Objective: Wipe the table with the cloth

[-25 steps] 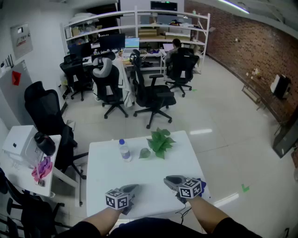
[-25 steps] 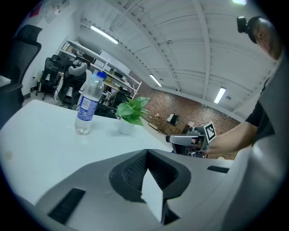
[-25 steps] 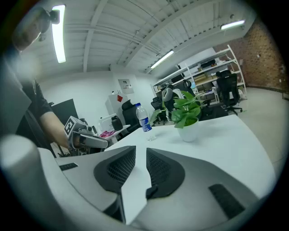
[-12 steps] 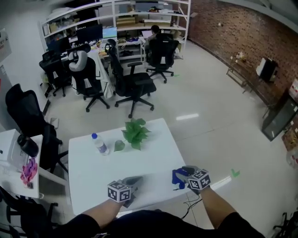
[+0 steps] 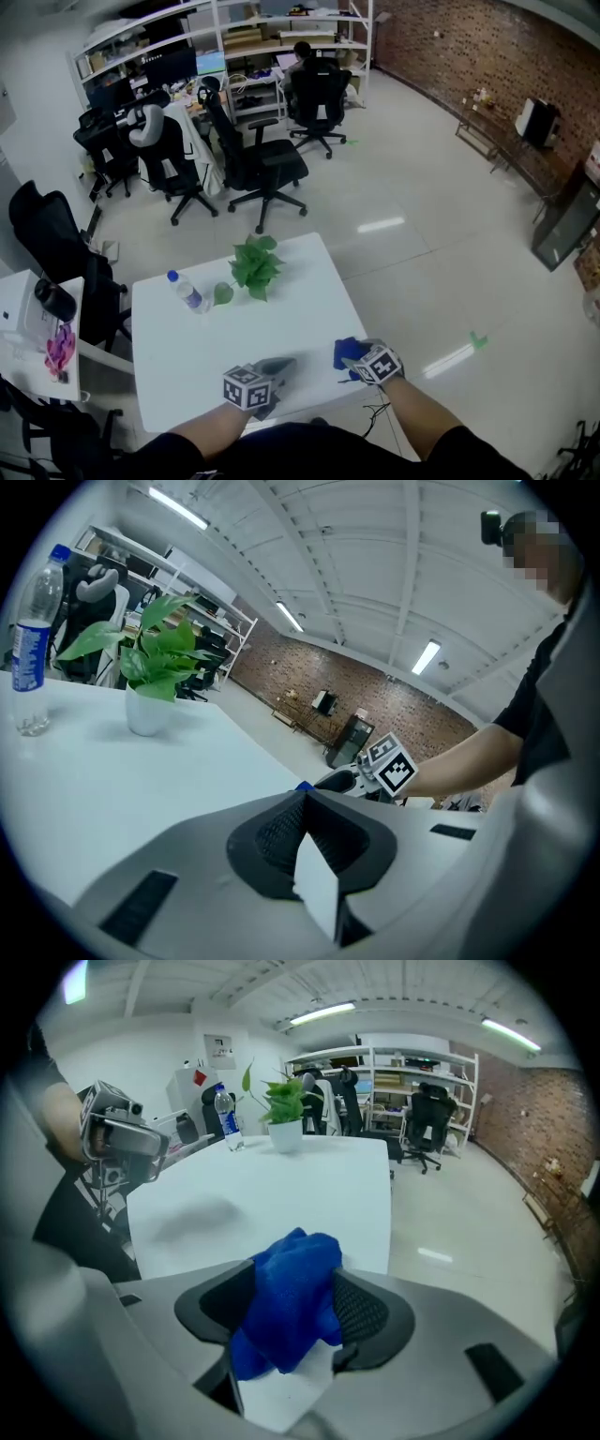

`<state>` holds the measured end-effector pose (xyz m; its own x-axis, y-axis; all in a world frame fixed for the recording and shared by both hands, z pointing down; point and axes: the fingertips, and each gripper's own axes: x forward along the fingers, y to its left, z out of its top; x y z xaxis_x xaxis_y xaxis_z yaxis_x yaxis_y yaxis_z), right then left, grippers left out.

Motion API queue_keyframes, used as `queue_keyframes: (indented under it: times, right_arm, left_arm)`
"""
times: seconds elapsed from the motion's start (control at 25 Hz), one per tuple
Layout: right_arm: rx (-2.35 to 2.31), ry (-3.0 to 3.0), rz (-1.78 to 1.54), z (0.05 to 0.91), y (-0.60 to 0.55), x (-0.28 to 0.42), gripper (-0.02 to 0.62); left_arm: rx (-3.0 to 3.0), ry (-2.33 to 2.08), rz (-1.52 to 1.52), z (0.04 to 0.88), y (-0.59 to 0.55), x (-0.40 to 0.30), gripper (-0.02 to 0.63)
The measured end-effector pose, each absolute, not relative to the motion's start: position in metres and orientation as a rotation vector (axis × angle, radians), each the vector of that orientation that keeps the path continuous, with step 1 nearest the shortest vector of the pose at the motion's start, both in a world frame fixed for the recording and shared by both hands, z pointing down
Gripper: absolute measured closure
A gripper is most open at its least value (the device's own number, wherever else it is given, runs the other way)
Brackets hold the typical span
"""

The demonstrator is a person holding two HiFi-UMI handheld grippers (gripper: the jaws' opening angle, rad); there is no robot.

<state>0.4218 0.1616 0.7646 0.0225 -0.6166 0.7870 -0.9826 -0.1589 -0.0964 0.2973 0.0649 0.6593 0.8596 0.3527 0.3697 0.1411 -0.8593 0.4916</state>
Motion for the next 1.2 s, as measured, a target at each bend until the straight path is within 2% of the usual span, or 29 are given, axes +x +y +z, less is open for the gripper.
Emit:
queue_keyframes:
  times: [0.16, 0.32, 0.56, 0.84, 1.2]
  right_arm:
    - [1.806, -1.616, 1.068, 0.775, 0.162, 0.422, 0.317]
    - [1.755, -1.663, 1.108, 0.78, 0.157, 0.414, 0.399]
    - [1.703, -1.683, 1.093, 0.771, 0.153, 0.403, 0.474]
    - [1.719, -1.779, 0.939, 0.726, 0.073, 0.368, 0.481]
    - [1.397, -1.932, 0.435, 0.683, -0.117, 0.237, 0.482]
  left_arm:
    - [2.577, 0.344, 0.645, 0.66, 0.068, 0.299, 0.611]
    - [2.577, 0.308, 0.639, 0.662, 0.059, 0.295, 0.611]
    - [2.572, 0.237, 0.579, 0.654, 0.035, 0.274, 0.611]
    - [2.599, 0.073, 0.488, 0.645, -0.04, 0.214, 0.611]
    - [2.639, -0.183, 0.384, 0.645, -0.145, 0.074, 0.611]
